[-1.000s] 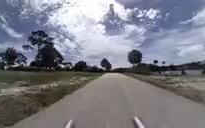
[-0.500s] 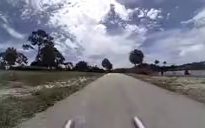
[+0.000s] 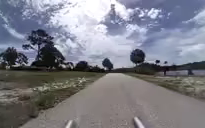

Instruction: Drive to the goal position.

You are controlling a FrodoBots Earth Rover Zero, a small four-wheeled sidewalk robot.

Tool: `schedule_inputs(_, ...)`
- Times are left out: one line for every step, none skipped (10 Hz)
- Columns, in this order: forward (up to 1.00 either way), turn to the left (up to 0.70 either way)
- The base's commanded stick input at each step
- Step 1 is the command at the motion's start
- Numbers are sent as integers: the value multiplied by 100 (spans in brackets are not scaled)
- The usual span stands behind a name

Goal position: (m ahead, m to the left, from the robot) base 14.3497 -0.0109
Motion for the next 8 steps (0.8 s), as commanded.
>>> schedule_inputs(85,0)
schedule_inputs(85,0)
schedule_inputs(85,0)
schedule_inputs(85,0)
schedule_inputs(85,0)
schedule_inputs(85,0)
schedule_inputs(85,0)
schedule_inputs(85,0)
